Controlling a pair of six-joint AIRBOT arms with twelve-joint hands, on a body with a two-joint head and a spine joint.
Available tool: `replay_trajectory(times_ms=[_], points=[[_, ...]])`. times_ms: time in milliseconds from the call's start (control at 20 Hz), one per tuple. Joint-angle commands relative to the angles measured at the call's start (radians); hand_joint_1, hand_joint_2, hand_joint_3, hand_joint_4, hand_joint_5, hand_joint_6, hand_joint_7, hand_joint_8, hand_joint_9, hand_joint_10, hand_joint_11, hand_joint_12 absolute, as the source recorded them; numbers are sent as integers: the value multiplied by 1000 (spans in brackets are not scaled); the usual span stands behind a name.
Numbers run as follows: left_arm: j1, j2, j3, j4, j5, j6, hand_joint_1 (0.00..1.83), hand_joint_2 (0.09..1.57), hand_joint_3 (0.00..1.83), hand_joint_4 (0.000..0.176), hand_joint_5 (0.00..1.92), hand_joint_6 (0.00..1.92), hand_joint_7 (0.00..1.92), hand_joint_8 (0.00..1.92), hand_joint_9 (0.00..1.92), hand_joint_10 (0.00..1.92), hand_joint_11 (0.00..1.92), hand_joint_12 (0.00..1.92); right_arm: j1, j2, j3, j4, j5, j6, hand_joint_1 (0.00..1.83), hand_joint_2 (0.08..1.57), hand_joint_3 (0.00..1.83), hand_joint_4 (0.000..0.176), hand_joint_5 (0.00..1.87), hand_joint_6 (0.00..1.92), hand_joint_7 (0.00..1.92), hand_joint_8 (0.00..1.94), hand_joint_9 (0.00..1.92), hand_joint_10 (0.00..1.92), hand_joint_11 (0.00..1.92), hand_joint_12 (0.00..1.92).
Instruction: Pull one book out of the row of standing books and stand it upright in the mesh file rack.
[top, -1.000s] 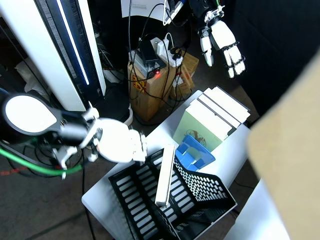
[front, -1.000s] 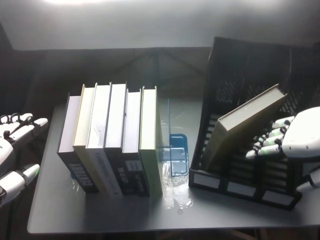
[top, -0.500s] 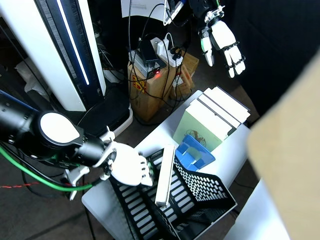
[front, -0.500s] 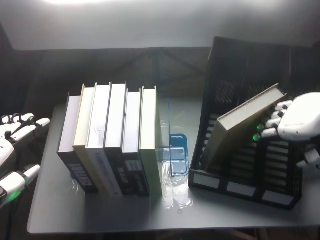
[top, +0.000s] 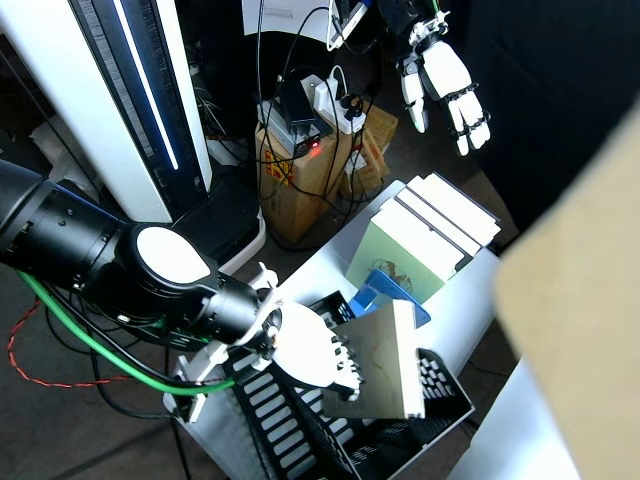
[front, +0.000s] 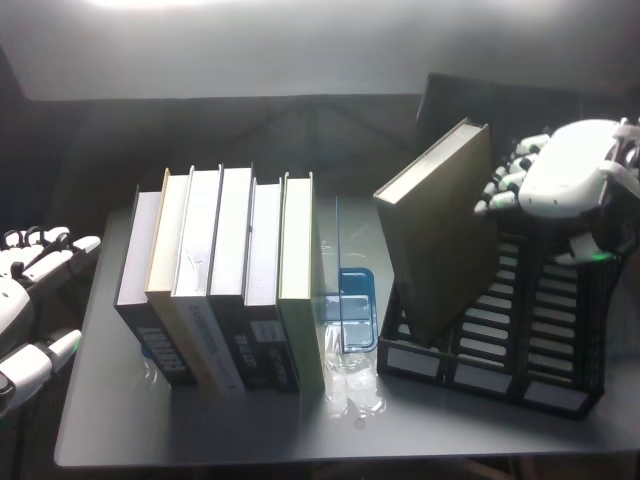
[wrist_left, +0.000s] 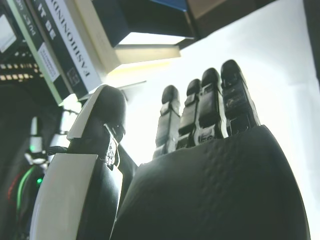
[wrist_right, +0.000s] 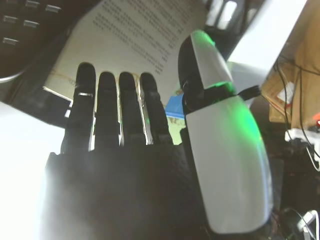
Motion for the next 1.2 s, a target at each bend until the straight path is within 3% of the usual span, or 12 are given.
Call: replay_trajectory(times_ms=[0, 250, 400, 500, 550, 650, 700, 850, 900, 1000, 1050, 1150], points=[[1, 2, 3, -3, -116, -2, 606, 1477, 3, 65, 93, 3, 0, 0, 0, 0, 0, 0, 11, 3, 3, -5, -46, -2, 767, 1269, 1, 0, 143, 5, 111, 3, 129, 6, 0, 497], [1, 3, 0, 7, -127, -11, 619, 1477, 1, 66, 91, 0, 0, 0, 0, 0, 0, 0, 26, 39, -55, -1, -65, -2, 753, 1293, 3, 0, 96, 1, 54, 0, 75, 0, 0, 205], [1, 12, -10, 14, -143, -14, 620, 1475, 0, 75, 91, 1, 0, 0, 0, 0, 0, 0, 37, 78, -154, -1, -72, -2, 809, 1242, 0, 0, 158, 11, 133, 8, 154, 17, 0, 674], [1, 16, -16, 14, -154, -14, 634, 1467, 0, 75, 93, 1, 0, 0, 0, 0, 0, 0, 40, 109, -205, -9, -96, -2, 779, 1236, 0, 0, 106, 7, 119, 3, 129, 3, 0, 556], [1, 19, -19, 15, -160, -14, 649, 1462, 0, 77, 83, 0, 0, 0, 0, 0, 0, 0, 44, 137, -240, -14, -90, -2, 684, 1277, 8, 0, 34, 7, 44, 4, 36, 6, 0, 77], [1, 24, -24, 18, -169, -14, 679, 1462, 0, 59, 86, 1, 0, 0, 0, 0, 0, 0, 89, 194, -301, -13, -53, -2, 615, 1282, 8, 0, 6, 1, 12, 3, 6, 0, 0, 15], [1, 26, -26, 18, -176, -15, 639, 1463, 0, 78, 69, 0, 0, 0, 0, 0, 0, 0, 100, 216, -325, 7, -25, -4, 578, 1290, 8, 0, 8, 3, 22, 7, 10, 4, 14, 8], [2, 27, -27, 20, -186, -22, 665, 1449, 0, 77, 78, 3, 0, 0, 0, 0, 0, 0, 91, 247, -320, 589, 141, -378, 611, 1265, 0, 0, 1, 0, 4, 0, 8, 3, 2, 1], [2, 29, -26, 20, -191, -24, 670, 1444, 0, 83, 80, 3, 0, 0, 0, 0, 0, 0, 64, 256, -311, 834, 231, -513, 549, 1234, 8, 0, 43, 5, 24, 16, 81, 17, 2, 179], [1, 34, -27, 26, -204, -29, 655, 1446, 0, 77, 77, 0, 0, 0, 0, 0, 0, 0, 47, 282, -335, 1047, 304, -662, 526, 1244, 8, 0, 1, 0, 65, 11, 96, 17, 0, 400], [1, 40, -31, 35, -223, -35, 630, 1452, 2, 78, 45, 0, 0, 0, 0, 0, 0, 0, 33, 310, -364, 1164, 356, -753, 539, 1265, 11, 0, 0, 0, 69, 7, 57, 17, 0, 173], [1, 48, -37, 50, -258, -49, 584, 1466, 7, 88, 8, 0, 0, 0, 0, 0, 0, 0, -5, 358, -396, 1314, 445, -838, 500, 1278, 10, 0, 0, 0, 72, 4, 84, 29, 0, 268]])
